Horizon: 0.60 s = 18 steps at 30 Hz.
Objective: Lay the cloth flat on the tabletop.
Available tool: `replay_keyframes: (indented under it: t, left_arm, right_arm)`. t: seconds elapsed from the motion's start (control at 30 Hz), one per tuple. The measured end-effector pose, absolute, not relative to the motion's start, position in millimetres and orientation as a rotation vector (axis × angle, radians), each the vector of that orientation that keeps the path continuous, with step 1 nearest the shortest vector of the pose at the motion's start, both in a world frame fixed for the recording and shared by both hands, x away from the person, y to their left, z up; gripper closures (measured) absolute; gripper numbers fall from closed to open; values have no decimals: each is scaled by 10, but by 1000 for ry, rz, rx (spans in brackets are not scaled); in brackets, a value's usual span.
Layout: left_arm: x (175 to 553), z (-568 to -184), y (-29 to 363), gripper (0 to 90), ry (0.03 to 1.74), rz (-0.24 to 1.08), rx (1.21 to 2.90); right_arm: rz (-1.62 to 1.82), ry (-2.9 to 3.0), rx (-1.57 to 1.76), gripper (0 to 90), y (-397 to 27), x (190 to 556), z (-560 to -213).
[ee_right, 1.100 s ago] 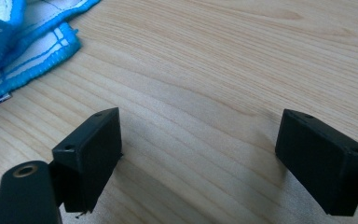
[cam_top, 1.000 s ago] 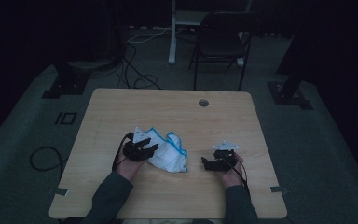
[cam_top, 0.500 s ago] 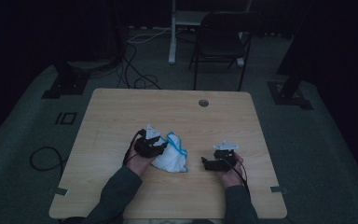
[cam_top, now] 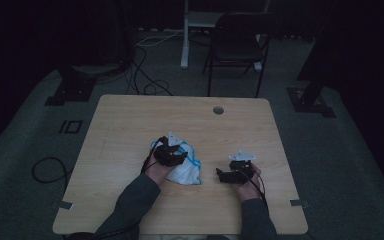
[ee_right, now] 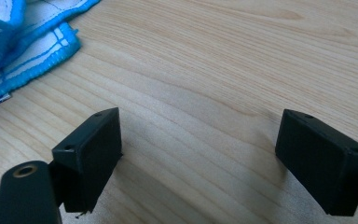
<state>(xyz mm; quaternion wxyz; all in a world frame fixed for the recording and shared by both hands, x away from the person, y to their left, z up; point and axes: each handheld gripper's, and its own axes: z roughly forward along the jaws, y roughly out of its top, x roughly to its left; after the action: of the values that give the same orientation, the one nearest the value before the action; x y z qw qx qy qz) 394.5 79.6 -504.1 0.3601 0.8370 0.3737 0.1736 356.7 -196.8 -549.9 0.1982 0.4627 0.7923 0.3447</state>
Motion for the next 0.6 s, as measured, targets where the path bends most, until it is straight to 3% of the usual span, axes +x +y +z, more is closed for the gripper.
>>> replay_keyframes:
  t: [0.47,0.6]
  left_arm:
    - [3988,-5154,699,543,979,437,2217]
    - [3986,-5178,699,640,984,427,2236]
  right_arm:
    - [964,2218,1294,146,-1969,3567,-5499]
    - [964,2218,1293,146,-1969,3568,-5499]
